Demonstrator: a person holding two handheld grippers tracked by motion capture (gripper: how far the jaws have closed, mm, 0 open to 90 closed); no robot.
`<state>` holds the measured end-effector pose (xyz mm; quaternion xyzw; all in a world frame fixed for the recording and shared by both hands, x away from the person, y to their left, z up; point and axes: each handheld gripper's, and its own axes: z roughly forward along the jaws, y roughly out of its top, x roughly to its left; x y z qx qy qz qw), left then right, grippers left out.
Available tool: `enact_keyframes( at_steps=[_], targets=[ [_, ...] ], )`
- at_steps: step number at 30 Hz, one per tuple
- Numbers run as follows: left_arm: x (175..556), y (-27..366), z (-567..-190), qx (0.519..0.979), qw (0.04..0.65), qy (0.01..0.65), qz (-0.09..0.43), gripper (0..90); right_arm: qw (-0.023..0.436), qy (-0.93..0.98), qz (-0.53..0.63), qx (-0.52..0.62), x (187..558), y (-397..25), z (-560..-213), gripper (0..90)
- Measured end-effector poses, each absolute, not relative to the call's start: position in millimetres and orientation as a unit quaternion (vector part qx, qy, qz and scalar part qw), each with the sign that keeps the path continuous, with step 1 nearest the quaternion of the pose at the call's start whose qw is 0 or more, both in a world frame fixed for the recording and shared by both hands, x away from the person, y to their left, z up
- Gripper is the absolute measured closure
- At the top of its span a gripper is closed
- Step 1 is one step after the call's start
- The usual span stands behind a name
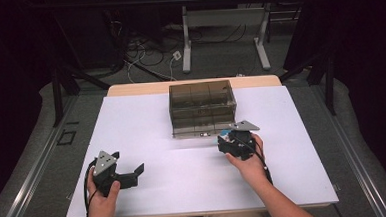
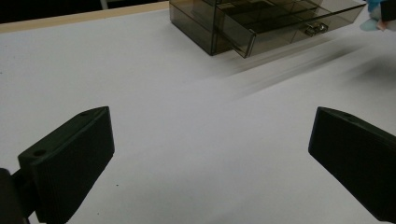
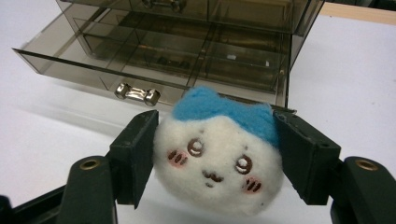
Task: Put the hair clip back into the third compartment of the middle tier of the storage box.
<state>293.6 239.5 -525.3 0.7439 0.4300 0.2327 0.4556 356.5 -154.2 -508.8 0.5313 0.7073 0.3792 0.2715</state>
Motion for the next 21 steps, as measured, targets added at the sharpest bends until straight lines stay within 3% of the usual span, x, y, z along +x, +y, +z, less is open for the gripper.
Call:
enact_keyframes(
  at_steps=[21],
  targets=[
    [293.9,239.6,-525.9,0.744,0.455,0.431,0.230,0.4,0.271,0.726,0.375,0.509,366.6,-148.3,-467.6,33.1]
  ],
)
